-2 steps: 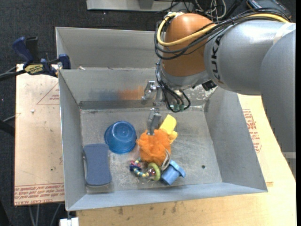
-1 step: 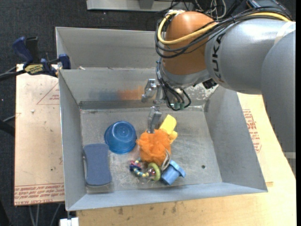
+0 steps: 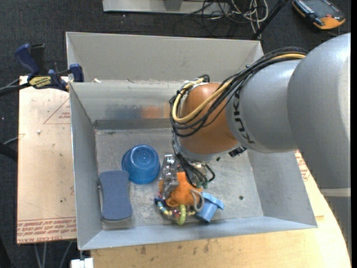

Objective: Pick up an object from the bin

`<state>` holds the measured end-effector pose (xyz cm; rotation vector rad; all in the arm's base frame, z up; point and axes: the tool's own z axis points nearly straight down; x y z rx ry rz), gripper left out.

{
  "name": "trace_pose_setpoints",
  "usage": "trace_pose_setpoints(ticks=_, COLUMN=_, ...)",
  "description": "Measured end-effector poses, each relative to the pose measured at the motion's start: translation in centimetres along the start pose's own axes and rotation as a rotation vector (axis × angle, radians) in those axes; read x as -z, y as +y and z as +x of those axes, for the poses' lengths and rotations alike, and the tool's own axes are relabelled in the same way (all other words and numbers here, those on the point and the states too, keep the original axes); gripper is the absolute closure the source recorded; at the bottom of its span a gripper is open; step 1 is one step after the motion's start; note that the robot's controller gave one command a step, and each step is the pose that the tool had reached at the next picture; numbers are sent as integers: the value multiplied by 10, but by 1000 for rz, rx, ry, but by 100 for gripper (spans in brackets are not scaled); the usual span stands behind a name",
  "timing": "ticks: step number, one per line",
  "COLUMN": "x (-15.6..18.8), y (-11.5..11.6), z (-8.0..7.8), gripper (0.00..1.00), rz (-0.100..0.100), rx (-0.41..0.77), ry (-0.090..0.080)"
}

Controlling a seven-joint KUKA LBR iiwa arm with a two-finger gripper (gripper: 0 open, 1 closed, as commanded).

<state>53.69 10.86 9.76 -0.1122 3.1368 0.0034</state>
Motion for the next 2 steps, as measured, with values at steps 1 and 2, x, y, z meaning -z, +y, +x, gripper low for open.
trace_pose_setpoints(ticks=1, x=0, y=0, z=0, gripper=100, rz=0, rx=-1, ry=0)
trace_pose_setpoints(ticks=2, x=108, y=6, z=-17, gripper=100, rz=1, rx=50, ry=1)
